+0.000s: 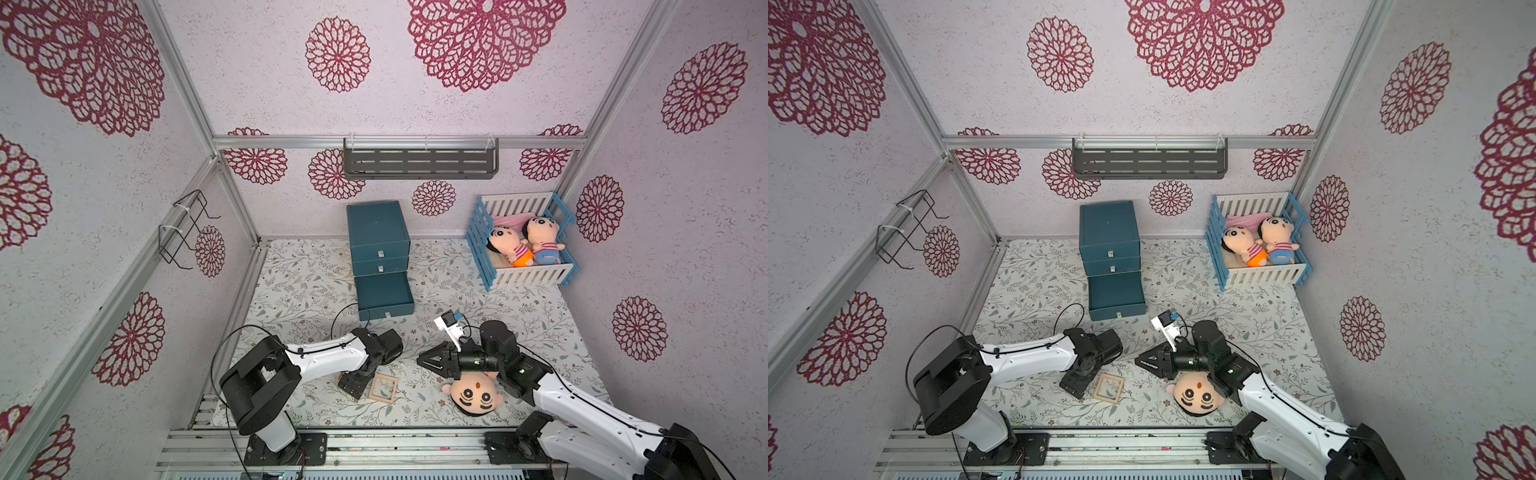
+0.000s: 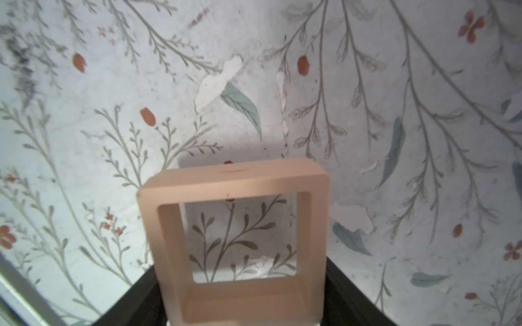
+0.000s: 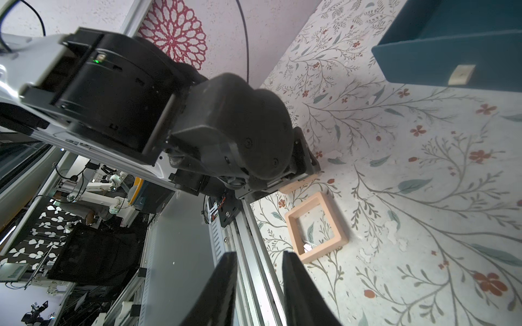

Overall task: Place the brooch boxes into the drawer by color
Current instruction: Pick up the brooch box from the center of the board, then place the brooch box in the drawer.

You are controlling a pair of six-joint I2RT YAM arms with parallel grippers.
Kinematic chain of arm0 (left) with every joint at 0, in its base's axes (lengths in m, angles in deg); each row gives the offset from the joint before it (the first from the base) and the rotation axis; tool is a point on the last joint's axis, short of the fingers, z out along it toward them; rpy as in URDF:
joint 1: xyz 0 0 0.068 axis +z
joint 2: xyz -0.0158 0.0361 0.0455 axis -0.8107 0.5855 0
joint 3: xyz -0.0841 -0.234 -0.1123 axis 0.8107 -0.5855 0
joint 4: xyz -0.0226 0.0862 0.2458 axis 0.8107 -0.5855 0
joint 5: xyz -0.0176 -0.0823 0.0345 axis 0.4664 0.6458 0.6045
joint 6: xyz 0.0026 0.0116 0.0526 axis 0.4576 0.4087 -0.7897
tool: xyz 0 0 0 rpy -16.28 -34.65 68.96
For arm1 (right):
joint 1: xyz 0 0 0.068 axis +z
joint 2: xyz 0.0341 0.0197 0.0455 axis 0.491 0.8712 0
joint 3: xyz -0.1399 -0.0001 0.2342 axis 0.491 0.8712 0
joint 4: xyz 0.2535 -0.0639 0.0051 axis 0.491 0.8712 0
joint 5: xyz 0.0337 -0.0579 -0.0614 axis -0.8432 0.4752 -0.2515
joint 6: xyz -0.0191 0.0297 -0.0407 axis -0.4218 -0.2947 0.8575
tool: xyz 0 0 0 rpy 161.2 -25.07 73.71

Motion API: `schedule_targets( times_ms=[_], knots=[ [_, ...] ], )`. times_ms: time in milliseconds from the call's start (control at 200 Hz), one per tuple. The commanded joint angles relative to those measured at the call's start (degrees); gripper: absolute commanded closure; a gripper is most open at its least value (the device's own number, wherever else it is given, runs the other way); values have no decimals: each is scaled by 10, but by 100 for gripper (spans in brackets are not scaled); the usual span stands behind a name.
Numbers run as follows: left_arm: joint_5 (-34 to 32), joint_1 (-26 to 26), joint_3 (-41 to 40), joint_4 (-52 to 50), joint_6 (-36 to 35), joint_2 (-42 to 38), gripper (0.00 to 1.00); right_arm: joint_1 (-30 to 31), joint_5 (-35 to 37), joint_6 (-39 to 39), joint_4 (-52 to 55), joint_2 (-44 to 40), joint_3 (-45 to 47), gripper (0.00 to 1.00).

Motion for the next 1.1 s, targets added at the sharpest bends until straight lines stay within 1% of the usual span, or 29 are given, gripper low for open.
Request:
schedule_targets(
  times_ms=[0,50,155,395,490,605,680,836,1086,1096],
  knots=[
    [-32,27,17,-25,-1,-27,52,-7,17,-12,-25,-17,5,68],
    [-27,41,20,-18,-42,-36,54,-10,28,-15,-26,-22,5,68],
    [-21,66,39,-13,-133,-47,56,-17,46,-21,-28,-27,4,69],
    [13,119,125,-35,-334,-33,56,-29,79,-37,-39,-20,-4,70],
    [33,138,181,-54,-416,-11,55,-33,108,-37,-27,-19,-11,70],
    [50,153,270,-93,-522,37,54,-41,147,-41,-12,-18,-21,70],
    [58,159,326,-115,-576,71,54,-47,172,-47,-11,-20,-25,71],
    [76,175,401,-128,-649,125,54,-56,219,-65,-11,-9,-36,72],
    [71,190,501,-126,-718,189,53,-60,274,-79,-12,4,-55,73],
    [72,190,504,-126,-722,206,53,-60,275,-80,-13,5,-55,73]
  ],
)
